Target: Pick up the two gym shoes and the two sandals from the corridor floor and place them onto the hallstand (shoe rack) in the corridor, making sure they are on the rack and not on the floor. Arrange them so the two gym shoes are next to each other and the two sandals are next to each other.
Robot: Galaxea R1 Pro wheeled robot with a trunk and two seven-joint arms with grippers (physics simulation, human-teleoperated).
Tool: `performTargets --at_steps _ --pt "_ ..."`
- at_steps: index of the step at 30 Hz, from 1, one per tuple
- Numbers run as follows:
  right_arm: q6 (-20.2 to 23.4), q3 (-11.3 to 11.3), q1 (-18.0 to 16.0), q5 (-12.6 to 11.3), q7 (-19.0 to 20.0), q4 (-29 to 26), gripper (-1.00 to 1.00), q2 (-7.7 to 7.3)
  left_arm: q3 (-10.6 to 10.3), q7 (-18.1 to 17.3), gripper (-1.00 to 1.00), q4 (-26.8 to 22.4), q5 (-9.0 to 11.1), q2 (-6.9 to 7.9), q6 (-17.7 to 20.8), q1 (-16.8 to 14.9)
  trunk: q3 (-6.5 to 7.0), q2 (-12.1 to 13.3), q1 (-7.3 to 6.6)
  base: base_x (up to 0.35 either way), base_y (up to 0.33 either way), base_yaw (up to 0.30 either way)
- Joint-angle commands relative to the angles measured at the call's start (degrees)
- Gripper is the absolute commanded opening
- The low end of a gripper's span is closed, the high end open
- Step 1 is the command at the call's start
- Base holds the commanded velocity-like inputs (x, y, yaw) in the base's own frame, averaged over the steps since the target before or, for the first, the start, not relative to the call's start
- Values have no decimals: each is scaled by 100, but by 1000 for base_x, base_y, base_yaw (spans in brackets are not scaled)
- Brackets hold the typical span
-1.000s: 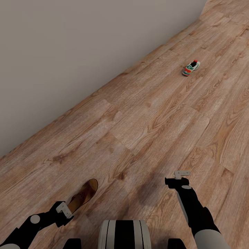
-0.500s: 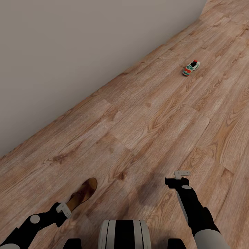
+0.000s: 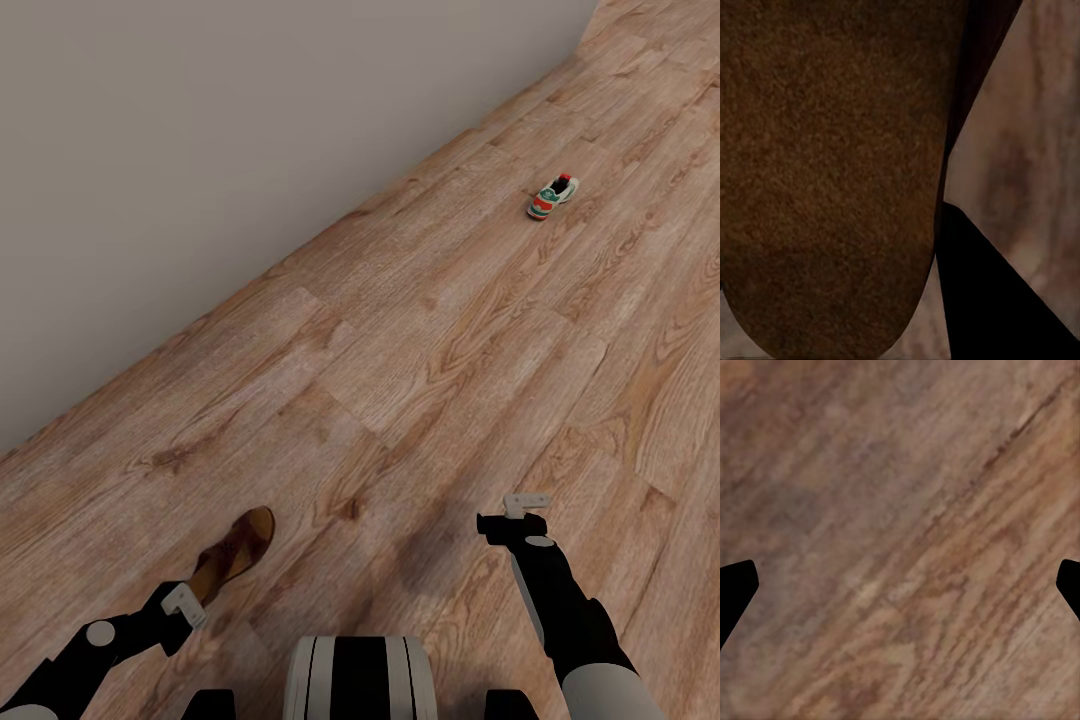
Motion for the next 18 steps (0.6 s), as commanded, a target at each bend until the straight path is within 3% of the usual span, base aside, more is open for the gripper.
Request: performTargets --at_steps 1,15,18 --pt "29 -8 -2 27 2 -7 100 5 46 -24 -100 -3 -84 -5 -53 -3 -3 -1 -1 0 0 0" --pt "25 -12 -2 27 2 -7 100 5 64 -14 -100 -12 -63 -5 -49 -6 -3 -1 -1 0 0 0" --pt "24 -14 -2 27 6 -7 100 5 77 -9 -100 -6 -63 -4 -47 -9 63 3 -9 0 0 0"
